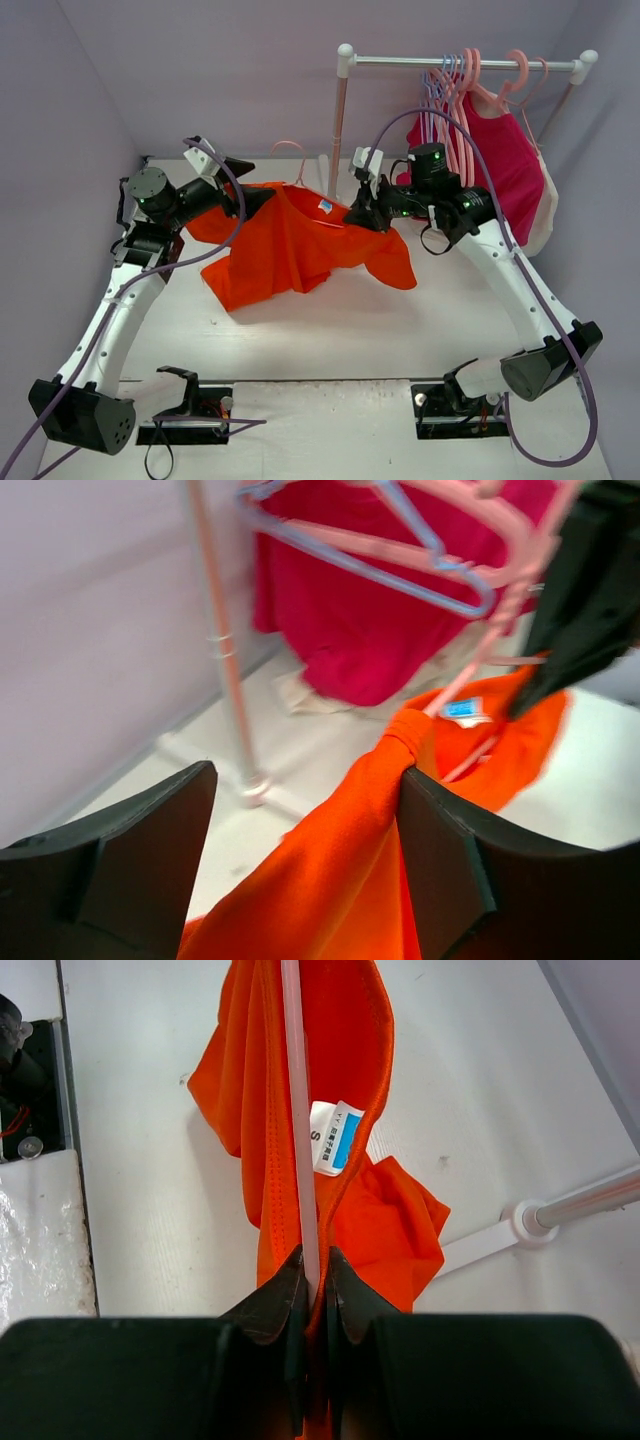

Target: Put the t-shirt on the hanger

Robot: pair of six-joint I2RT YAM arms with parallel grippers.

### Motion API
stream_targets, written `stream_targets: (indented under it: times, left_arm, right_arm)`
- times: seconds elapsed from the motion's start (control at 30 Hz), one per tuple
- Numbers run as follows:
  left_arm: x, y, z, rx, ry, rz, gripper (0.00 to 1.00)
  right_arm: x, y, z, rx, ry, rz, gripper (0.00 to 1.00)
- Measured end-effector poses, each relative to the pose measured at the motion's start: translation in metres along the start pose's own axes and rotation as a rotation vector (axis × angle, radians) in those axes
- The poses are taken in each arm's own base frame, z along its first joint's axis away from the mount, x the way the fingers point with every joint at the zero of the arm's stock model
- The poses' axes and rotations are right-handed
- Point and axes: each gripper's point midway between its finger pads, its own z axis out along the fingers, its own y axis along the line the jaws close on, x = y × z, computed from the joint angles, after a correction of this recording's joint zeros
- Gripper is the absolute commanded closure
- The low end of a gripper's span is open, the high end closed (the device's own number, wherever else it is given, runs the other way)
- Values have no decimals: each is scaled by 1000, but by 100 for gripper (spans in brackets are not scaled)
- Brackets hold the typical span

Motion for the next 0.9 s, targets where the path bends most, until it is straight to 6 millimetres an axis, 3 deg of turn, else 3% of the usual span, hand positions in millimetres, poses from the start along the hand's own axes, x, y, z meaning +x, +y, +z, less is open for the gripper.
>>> stream_targets:
  times: [0.17,0.33,0.5,0.6,0.73,0.9]
  left_arm:
    - [-8,37,-17,-203,79,76,32]
    - [-36,76,-46,-445,131,174,32]
    - [-60,101,-76,-675,135,200,32]
    - [-71,111,-96,-802,139,191,32]
    - [-97,113,-118,-907,117,197,32]
    - [-130,105,-139,-978,53,216,32]
  right_arm:
    - [0,-4,-2,18,1,12,100]
    - [-2,-6,-4,33,4,37,100]
    - [-22,-16,-7,64,-15,59,100]
    - [-58,-30,-13,102,-62,46,100]
    - [-130,-49,-30,165,-194,-13,100]
    - [-203,-49,-63,224,-362,-81,100]
